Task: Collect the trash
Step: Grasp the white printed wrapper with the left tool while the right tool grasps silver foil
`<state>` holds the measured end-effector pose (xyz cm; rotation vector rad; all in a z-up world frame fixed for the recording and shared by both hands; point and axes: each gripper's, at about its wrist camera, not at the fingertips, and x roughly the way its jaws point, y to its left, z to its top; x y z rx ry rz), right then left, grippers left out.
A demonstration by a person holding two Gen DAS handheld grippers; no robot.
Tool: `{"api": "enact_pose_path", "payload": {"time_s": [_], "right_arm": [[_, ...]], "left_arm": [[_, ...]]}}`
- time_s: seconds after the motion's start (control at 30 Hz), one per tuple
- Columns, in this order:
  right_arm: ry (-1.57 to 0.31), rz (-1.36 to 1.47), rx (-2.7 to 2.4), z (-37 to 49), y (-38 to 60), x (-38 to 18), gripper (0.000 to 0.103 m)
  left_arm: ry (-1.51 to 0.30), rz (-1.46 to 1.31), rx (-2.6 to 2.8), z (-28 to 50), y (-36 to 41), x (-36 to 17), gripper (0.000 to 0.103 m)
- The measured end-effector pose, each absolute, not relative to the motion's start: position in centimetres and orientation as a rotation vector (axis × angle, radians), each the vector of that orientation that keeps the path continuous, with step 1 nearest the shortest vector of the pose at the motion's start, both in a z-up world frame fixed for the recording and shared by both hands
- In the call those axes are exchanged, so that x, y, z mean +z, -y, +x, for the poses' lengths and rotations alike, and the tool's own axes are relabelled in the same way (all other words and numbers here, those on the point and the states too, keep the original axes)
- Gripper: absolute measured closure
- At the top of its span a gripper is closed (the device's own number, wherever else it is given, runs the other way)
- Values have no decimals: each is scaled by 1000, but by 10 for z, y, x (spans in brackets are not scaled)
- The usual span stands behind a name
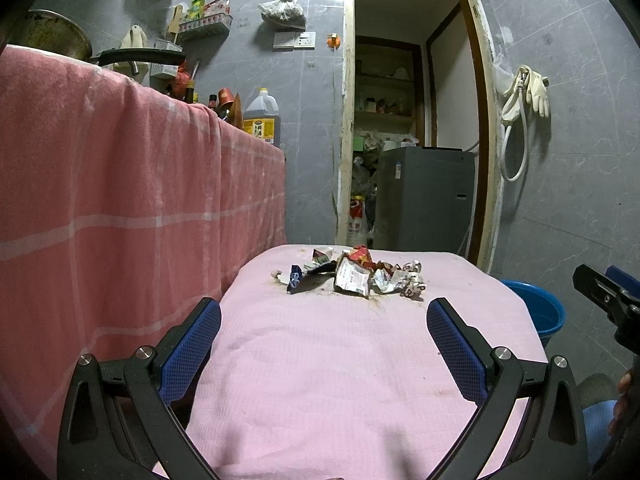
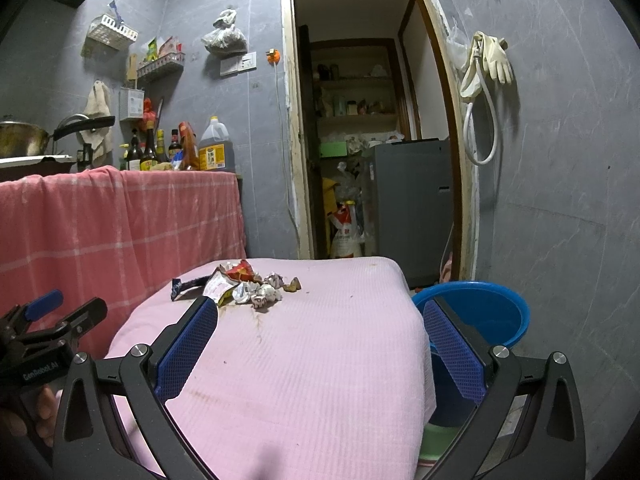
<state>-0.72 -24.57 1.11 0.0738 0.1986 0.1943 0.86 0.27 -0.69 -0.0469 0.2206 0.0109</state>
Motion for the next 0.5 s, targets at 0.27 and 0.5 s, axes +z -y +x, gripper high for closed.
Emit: {"api": "enact_pose_path", "payload": {"time_s": [0.27,0.5], "right_arm": [[-178,64,233,12,236,19,0],[-164,49,289,37,228,28,0]], "left_arm": [[-189,-33,9,22,-7,3,2],[-234,-70,29,59,-24,10,2]]}}
